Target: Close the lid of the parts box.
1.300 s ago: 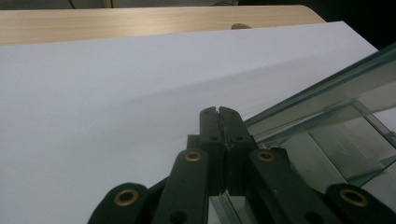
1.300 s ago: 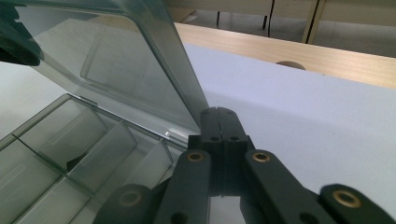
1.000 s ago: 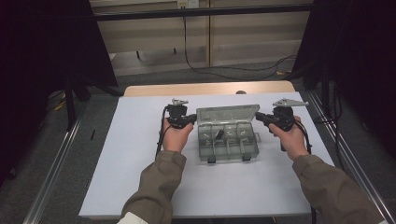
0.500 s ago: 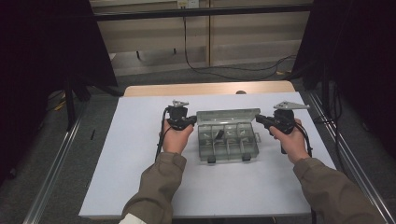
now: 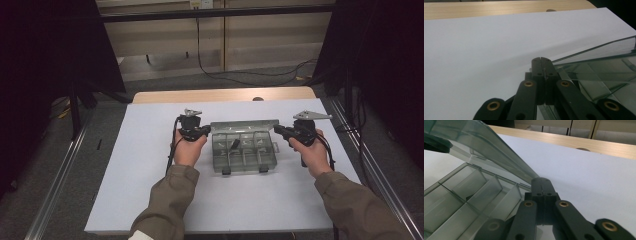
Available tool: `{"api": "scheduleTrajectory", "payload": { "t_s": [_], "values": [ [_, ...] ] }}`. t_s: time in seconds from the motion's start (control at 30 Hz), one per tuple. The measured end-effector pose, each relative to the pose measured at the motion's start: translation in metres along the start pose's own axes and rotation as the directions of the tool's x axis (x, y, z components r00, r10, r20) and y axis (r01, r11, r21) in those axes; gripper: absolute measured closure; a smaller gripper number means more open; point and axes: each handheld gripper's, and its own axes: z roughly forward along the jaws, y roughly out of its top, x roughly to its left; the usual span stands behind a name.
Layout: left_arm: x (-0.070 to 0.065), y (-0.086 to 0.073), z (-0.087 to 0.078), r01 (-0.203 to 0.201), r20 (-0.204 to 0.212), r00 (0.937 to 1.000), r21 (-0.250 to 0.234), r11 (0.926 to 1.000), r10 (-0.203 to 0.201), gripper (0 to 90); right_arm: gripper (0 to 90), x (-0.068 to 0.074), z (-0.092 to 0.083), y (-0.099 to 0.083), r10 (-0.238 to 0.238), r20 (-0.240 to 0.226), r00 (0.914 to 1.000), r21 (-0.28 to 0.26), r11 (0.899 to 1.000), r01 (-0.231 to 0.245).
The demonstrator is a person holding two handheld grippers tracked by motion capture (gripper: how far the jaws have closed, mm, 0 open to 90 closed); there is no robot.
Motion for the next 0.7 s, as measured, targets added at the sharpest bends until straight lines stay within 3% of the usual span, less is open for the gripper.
{"api": "scheduleTrajectory", "payload": {
  "t_s": [0.7],
  "values": [
    [-0.0015, -0.0058, -0.0027, -0.006, 0.008, 0.9999, 0.001, 1.0, 0.006, 90.0, 90.0, 0.0019, -0.0035, -0.0058, -0.001, -0.013, 0.9999, 0.001, 1.0, 0.001]
  ]
}}
